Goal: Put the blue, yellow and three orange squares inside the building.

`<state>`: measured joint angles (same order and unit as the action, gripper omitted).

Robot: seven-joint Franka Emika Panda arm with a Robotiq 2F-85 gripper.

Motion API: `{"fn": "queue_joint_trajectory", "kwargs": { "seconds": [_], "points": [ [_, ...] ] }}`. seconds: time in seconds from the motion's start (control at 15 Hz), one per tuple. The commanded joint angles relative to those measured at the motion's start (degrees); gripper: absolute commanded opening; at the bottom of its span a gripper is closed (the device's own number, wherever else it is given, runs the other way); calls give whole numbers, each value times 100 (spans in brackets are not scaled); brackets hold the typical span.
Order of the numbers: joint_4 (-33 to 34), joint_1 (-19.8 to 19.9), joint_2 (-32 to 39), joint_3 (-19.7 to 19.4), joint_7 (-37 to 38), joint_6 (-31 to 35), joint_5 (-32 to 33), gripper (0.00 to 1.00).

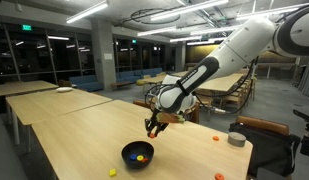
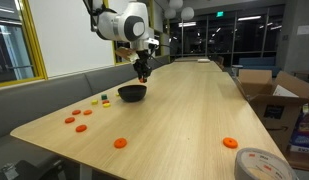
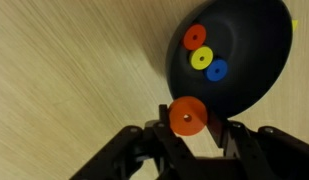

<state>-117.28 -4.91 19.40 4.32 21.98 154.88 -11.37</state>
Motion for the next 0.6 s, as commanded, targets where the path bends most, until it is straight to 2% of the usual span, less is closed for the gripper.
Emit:
{"fn": "queue_joint_trajectory", "kwargs": {
  "seconds": [0.0,0.2,0.47,0.53],
  "points": [
    [745,121,468,320,-629,-439,-515,26],
    [1044,197,682,511,-1003,-776,-853,26],
    [1235,193,843,497,-1153,-1118,-959,28],
    [1255,202,853,493,-1166,-1202,-977,57]
  ]
}}
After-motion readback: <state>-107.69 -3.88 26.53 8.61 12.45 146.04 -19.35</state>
